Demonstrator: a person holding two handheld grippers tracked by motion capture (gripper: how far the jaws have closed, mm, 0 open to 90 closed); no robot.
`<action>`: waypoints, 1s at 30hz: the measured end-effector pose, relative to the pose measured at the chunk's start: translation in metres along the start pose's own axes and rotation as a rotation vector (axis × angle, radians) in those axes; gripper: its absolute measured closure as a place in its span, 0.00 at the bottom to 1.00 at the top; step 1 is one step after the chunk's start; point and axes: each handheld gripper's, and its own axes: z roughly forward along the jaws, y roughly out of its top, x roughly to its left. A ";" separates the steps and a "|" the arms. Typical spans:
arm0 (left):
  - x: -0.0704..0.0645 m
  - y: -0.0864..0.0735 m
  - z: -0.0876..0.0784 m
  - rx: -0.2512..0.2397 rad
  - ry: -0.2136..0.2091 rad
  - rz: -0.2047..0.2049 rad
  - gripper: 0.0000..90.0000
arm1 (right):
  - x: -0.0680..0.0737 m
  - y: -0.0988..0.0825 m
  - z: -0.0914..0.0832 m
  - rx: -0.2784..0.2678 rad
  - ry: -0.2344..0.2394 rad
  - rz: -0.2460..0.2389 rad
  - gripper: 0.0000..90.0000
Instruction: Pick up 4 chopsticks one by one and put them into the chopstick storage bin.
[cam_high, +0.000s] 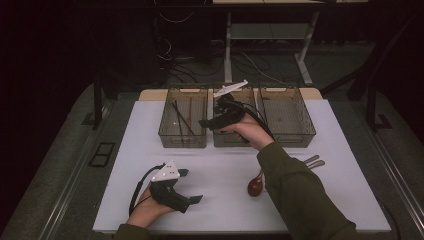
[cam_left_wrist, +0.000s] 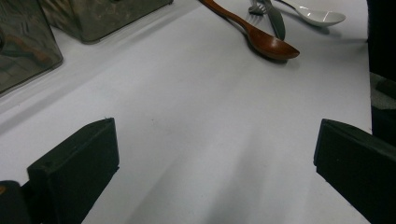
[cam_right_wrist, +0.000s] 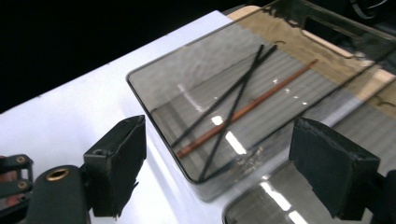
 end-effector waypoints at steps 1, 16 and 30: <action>0.000 0.000 0.000 -0.001 0.000 -0.001 0.00 | 0.001 -0.003 -0.003 -0.006 -0.001 -0.004 0.20; 0.001 0.000 0.001 0.011 0.000 0.002 0.00 | 0.005 -0.051 -0.049 -0.053 -0.042 -0.026 0.20; 0.001 0.000 0.002 0.012 0.007 0.001 0.00 | 0.001 -0.102 -0.090 -0.104 -0.079 -0.016 0.20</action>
